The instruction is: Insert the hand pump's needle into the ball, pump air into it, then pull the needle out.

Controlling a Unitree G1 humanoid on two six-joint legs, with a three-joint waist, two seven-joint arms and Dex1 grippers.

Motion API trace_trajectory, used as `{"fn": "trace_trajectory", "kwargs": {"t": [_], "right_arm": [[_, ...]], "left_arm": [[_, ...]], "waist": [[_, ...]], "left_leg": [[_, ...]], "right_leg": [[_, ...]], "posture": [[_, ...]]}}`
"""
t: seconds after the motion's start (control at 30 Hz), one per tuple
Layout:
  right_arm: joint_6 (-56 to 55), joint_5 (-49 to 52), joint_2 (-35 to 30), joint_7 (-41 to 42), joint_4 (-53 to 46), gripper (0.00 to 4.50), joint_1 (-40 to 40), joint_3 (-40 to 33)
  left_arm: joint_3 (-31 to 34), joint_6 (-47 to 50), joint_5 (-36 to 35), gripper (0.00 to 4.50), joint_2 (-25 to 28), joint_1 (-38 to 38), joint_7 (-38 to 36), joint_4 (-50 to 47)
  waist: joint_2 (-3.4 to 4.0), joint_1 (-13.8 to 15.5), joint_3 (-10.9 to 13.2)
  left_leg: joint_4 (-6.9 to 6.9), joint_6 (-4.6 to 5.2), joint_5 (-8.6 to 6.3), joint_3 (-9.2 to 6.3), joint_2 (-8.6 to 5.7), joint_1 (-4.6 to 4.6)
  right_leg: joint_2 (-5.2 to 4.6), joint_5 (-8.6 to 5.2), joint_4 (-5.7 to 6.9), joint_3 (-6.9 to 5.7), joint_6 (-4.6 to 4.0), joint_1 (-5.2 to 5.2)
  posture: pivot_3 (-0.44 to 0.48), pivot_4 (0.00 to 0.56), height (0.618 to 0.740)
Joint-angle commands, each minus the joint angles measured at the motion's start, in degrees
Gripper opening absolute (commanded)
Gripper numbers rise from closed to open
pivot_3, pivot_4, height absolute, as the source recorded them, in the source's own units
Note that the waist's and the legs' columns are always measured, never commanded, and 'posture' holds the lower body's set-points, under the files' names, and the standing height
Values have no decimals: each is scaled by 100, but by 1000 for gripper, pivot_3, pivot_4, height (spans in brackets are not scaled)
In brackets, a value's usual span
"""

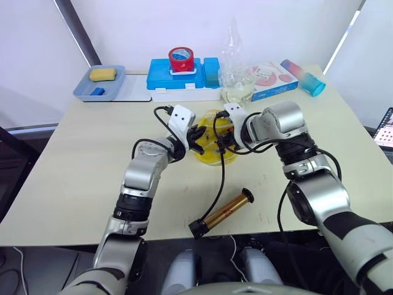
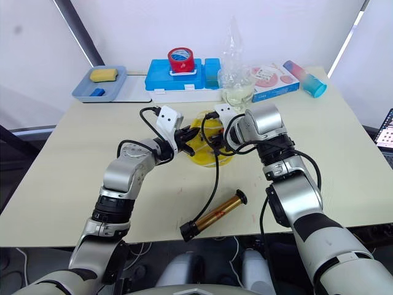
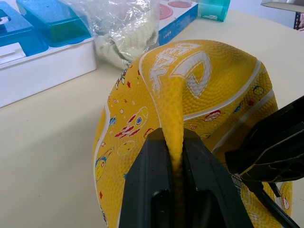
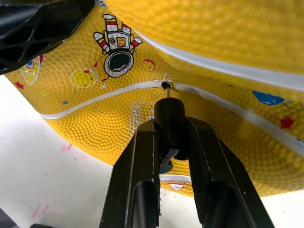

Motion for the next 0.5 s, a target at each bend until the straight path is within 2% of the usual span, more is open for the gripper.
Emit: {"fn": "trace_trajectory", "kwargs": {"t": [0.03, 0.27, 0.5], "right_arm": [[-616, -50, 133, 293, -157, 296, 10, 427], [-705, -134, 44, 497, -241, 296, 97, 424], [-431, -68, -319, 646, -933, 296, 365, 324]], "left_arm": [[-618, 69, -291, 37, -275, 108, -546, -169], [-612, 27, -270, 37, -283, 136, -532, -114], [-494, -105, -196, 37, -282, 105, -438, 92]], "waist": [[0, -1, -8], [-3, -4, -19], [2, 3, -17]], "left_leg": [[-1, 0, 0, 0, 1, 0], [-5, -2, -1, -4, 1, 1], [-13, -29, -15, -19, -5, -10]], "right_leg": [[-8, 0, 0, 0, 0, 0], [-40, -1, -1, -4, -5, -1], [-74, -3, -6, -5, -11, -7]], "posture": [[0, 150, 737], [0, 150, 737], [0, 150, 737]]}}
